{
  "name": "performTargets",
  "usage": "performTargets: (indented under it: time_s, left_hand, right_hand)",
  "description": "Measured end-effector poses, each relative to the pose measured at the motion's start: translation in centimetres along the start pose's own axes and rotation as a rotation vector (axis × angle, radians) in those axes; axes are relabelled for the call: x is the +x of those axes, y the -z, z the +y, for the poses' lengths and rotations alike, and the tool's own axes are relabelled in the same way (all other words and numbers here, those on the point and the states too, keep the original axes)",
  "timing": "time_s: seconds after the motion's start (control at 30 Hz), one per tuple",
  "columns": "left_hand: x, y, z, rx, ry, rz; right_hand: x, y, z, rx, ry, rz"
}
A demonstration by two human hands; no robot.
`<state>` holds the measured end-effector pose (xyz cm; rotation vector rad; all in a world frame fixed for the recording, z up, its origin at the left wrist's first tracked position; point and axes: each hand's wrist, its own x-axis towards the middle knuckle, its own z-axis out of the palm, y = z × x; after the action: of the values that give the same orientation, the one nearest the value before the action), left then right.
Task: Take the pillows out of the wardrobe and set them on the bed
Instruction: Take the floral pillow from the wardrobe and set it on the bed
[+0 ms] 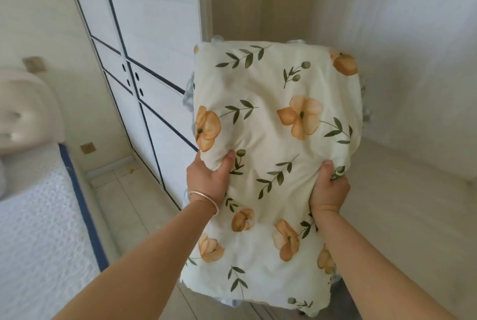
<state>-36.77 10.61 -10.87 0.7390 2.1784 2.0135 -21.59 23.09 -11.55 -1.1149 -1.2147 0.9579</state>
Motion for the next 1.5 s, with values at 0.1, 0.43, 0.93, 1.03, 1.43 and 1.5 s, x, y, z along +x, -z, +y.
performTargets:
  time_s: [0.1,0.43,0.93,1.03,1.43,1.5]
  left_hand:
    - [0.0,4.5,-0.4,-0.014,-0.052,0.096]
    - [0.9,21.5,-5.5,0.026,0.012,0.506]
    - [13.5,32.7,-14.4,0.177,0.212,0.935]
    - [19.0,33.7,-15.6,0.202,0.264,0.996]
    - [37.5,40.4,-23.1,0.230,0.385,1.088]
    - [40.7,42.3,-24.7,0.229,0.402,1.101]
  right_hand:
    - [-3.0,-2.6,-1.3,0.063,0.002,-0.080]
    - [-14.9,-15.7,-2.7,0.110,0.075,-0.525]
    - [-21.5,-42.2,-0.5,0.000,-0.020,-1.081]
    - [-20.9,-48.9,-1.0,0.002,-0.004,-1.165]
    - [-23.0,-72.6,1.0,-0.091,-0.056,-1.358]
    - [-24.5,-77.0,1.3,-0.105,-0.036,-1.370]
